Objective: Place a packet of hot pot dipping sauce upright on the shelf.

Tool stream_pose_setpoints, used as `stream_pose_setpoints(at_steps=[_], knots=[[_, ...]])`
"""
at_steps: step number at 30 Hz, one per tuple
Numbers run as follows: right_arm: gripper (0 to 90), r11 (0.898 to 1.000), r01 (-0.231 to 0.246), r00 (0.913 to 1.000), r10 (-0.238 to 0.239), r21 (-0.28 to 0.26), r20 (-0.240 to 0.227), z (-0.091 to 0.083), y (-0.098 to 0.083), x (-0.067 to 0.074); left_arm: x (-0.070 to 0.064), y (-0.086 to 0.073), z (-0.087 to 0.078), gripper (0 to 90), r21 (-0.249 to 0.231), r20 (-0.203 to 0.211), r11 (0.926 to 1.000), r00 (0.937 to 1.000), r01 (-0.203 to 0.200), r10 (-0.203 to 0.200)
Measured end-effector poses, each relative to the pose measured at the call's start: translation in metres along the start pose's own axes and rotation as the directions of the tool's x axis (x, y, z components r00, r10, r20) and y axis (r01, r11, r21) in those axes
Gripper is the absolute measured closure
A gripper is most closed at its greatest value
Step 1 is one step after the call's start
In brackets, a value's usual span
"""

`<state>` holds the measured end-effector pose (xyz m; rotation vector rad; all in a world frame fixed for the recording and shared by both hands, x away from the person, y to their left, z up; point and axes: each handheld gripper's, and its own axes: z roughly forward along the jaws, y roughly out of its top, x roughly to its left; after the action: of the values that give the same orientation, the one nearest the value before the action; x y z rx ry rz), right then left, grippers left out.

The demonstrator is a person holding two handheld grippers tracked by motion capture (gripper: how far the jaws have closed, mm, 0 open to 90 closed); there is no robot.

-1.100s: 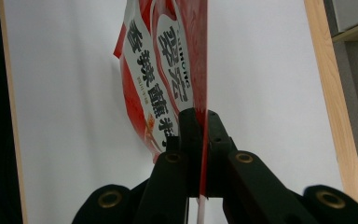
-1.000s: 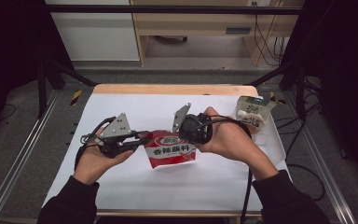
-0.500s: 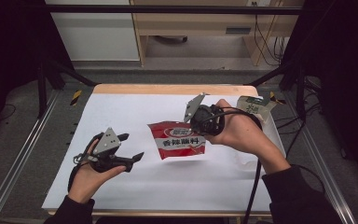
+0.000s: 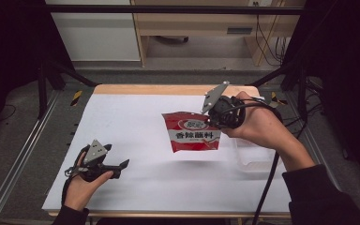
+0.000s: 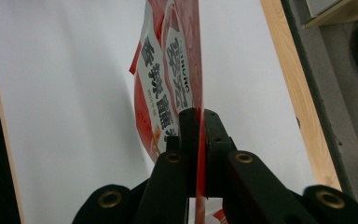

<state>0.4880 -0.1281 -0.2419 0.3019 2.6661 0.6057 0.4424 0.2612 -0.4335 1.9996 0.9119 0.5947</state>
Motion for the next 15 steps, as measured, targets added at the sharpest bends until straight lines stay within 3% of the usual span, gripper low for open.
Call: stream_pose_setpoints(at_steps=[7, 15], knots=[[89.9, 0.999, -0.021, 0.9992, 0.022, -0.032, 0.035, -0.019, -0.011, -0.01, 0.006, -0.006, 0.001, 11.4, 0.012, -0.032, 0.9997, 0.9993, 0.02, -0.02], [89.9, 0.998, -0.043, 0.9957, 0.047, -0.047, 0.08, -0.042, -0.023, -0.019, 0.005, -0.007, 0.003, 11.0, 0.023, -0.027, 0.9996, 0.9995, 0.015, -0.014]])
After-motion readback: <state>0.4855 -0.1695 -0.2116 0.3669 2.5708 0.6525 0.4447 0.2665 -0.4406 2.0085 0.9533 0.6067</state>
